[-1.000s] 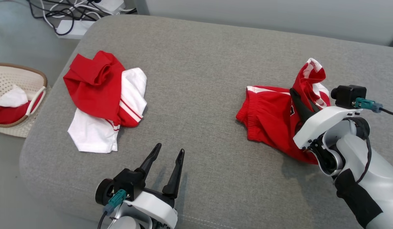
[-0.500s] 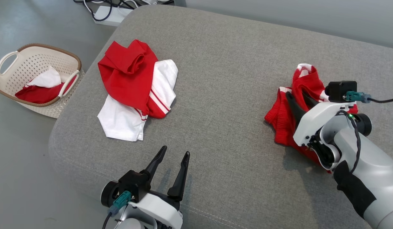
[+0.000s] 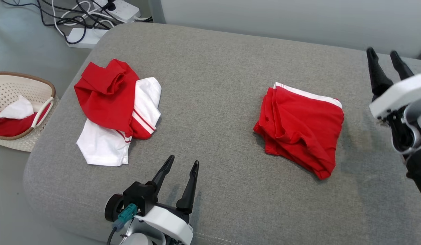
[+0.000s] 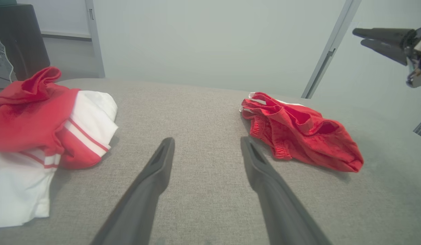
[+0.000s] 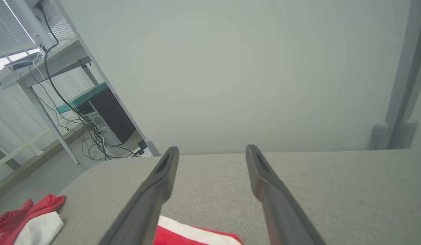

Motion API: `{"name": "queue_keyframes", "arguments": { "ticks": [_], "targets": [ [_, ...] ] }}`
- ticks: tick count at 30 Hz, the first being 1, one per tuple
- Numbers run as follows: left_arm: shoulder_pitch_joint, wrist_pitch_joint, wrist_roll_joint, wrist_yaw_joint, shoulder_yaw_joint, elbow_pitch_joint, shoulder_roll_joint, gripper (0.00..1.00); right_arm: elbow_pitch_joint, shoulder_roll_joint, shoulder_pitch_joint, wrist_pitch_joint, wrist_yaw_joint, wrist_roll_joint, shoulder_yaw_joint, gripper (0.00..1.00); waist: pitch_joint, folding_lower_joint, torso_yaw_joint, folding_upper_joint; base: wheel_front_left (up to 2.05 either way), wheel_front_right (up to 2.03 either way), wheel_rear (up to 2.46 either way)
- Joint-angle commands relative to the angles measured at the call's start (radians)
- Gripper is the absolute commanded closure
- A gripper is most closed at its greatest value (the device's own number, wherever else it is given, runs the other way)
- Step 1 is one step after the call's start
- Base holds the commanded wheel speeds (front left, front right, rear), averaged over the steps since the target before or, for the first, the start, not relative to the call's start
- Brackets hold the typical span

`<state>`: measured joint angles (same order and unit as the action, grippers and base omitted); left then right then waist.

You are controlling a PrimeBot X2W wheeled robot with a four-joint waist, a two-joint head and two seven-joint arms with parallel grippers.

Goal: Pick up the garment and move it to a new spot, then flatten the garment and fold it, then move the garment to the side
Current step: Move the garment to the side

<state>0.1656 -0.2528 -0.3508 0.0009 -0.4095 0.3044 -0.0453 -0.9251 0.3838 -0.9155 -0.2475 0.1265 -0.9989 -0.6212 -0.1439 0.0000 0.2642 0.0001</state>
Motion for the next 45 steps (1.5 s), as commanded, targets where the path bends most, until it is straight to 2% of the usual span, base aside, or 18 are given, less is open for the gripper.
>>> {"name": "queue_keyframes", "arguments": {
  "ticks": [1, 11, 23, 30, 31, 32, 33, 34, 35, 45],
  "targets": [
    [0.002, -0.009, 0.013, 0.0, 0.035, -0.025, -0.005, 0.0, -0.004, -0.007, 0.099, -0.012, 0.004, -0.024, 0.001, 0.0, -0.001, 0.0, -0.017, -0.0001, 0.0, 0.0, 0.0],
    [0.013, -0.009, 0.025, -0.009, 0.038, -0.025, -0.005, 0.0, -0.019, -0.054, 0.269, -0.01, 0.004, -0.115, -0.001, 0.0, -0.035, 0.0, -0.009, -0.0001, 0.0, 0.0, 0.0],
    [0.032, -0.009, 0.023, -0.008, 0.036, -0.032, -0.005, 0.0, -0.007, -0.064, 0.238, 0.001, 0.004, -0.167, -0.039, 0.0, -0.092, 0.0, 0.043, -0.0001, 0.0, 0.0, 0.0],
    [0.038, -0.009, 0.016, -0.005, 0.032, -0.037, -0.005, 0.0, -0.001, -0.072, 0.226, 0.046, 0.004, -0.197, -0.078, 0.0, -0.111, 0.0, 0.06, -0.0001, 0.0, 0.0, 0.0],
    [0.039, -0.009, 0.015, -0.004, 0.031, -0.037, -0.005, 0.0, -0.002, -0.073, 0.224, 0.049, 0.004, -0.203, -0.08, 0.07, -0.114, 0.0, 0.061, -0.0001, 0.0, 0.0, 0.0],
    [0.041, -0.009, 0.013, -0.004, 0.029, -0.038, -0.005, 0.0, -0.004, -0.072, 0.222, 0.053, 0.004, -0.206, -0.084, 0.35, -0.116, 0.0, 0.063, -0.0001, 0.0, 0.0, 0.0],
    [0.043, -0.009, 0.012, -0.003, 0.028, -0.038, -0.005, 0.0, -0.006, -0.072, 0.221, 0.056, 0.004, -0.211, -0.087, 0.54, -0.117, 0.0, 0.064, -0.0001, 0.0, 0.0, 0.0],
    [0.045, -0.009, 0.011, -0.002, 0.027, -0.039, -0.005, 0.0, -0.006, -0.071, 0.219, 0.056, 0.004, -0.215, -0.089, 0.93, -0.119, 0.0, 0.065, -0.0001, 0.0, 0.0, 0.0],
    [0.048, -0.009, 0.01, -0.002, 0.026, -0.04, -0.005, 0.0, -0.004, -0.072, 0.219, 0.06, 0.004, -0.223, -0.089, 1.0, -0.12, 0.0, 0.066, -0.0001, 0.0, 0.0, 0.0],
    [0.047, -0.009, 0.009, 0.004, 0.038, -0.041, -0.005, 0.0, 0.062, -0.028, 0.191, 0.002, 0.004, -0.225, -0.091, 1.0, -0.096, 0.0, 0.046, -0.0001, 0.0, 0.0, 0.0]
  ]
}}
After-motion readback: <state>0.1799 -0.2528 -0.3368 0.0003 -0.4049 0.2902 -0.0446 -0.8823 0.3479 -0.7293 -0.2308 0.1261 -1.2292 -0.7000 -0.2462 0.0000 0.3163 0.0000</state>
